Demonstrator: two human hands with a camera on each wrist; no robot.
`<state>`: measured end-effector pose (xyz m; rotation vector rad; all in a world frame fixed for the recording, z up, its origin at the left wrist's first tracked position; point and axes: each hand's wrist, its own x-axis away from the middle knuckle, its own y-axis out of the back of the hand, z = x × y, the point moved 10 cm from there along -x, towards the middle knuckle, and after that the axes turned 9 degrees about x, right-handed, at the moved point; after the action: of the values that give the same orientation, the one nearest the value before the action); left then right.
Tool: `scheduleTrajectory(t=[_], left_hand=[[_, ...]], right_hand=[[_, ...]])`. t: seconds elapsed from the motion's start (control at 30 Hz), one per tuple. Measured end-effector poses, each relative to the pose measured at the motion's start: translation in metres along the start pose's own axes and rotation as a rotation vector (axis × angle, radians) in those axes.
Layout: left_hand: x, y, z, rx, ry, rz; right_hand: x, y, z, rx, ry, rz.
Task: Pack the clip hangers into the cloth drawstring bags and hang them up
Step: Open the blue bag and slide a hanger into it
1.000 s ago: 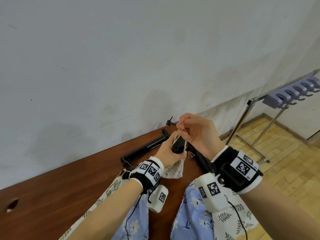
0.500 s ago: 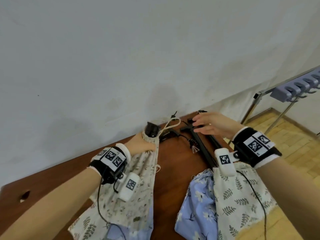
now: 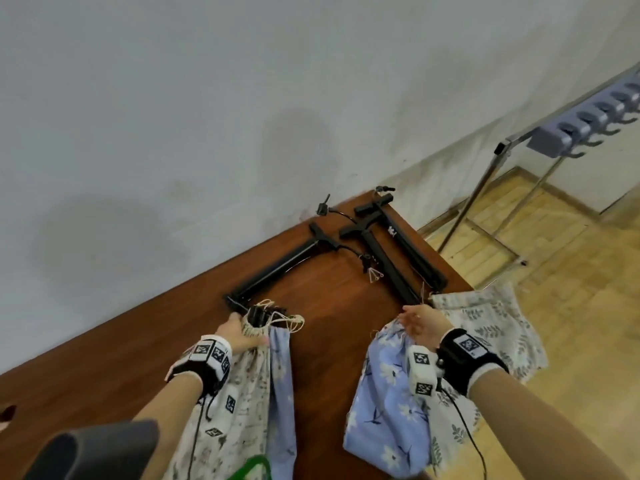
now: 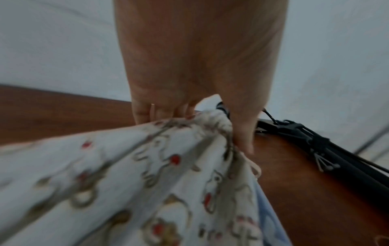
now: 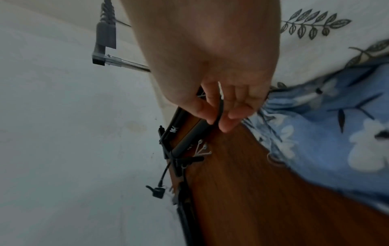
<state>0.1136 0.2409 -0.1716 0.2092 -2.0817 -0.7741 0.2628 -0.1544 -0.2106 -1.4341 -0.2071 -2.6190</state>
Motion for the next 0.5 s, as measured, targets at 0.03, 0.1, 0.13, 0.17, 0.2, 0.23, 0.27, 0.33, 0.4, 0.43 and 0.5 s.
scheduleTrajectory(t=[0.03, 0.1, 0.13, 0.17, 0.2, 0.23, 0.27, 0.33, 0.4, 0.43, 0.5], left_hand=[[0.003, 0.007, -0.01, -0.097, -0.017, -0.059], [0.01, 0.018, -0.039, -0.326, -0.137, -0.186], [0.011, 0.019, -0.054, -0.413, -0.217, -0.229], [0.013, 0.021, -0.07, -0.461, -0.304, -0.271], [0.016, 0.021, -0.084, -0.482, -0.37, -0.304], [0.019, 0.021, -0.095, -0.491, -0.409, -0.324], [0.02, 0.02, -0.103, -0.474, -0.429, -0.333], [0.021, 0.017, -0.114, -0.384, -0.427, -0.303], [0.021, 0.011, -0.121, -0.314, -0.406, -0.233], [0.021, 0.007, -0.125, -0.304, -0.398, -0.193], [0.024, -0.003, -0.134, -0.324, -0.41, -0.115]], right_hand=[[-0.006, 0.01, 0.003, 0.027, 0.037, -0.069], [-0.013, 0.018, 0.013, 0.212, 0.143, -0.156], [-0.018, 0.014, 0.015, 0.366, 0.185, -0.134], [-0.02, 0.002, 0.013, 0.533, 0.21, -0.061], [-0.021, -0.011, 0.01, 0.752, 0.232, 0.005], [-0.021, -0.022, 0.004, 1.002, 0.258, 0.043], [-0.02, -0.03, -0.001, 1.258, 0.297, 0.024], [-0.018, -0.041, -0.005, 1.561, 0.386, -0.08], [-0.016, -0.046, 0.0, 1.578, 0.437, -0.155], [-0.014, -0.048, 0.004, 1.543, 0.442, -0.159], [-0.007, -0.052, 0.015, 1.406, 0.459, -0.111]])
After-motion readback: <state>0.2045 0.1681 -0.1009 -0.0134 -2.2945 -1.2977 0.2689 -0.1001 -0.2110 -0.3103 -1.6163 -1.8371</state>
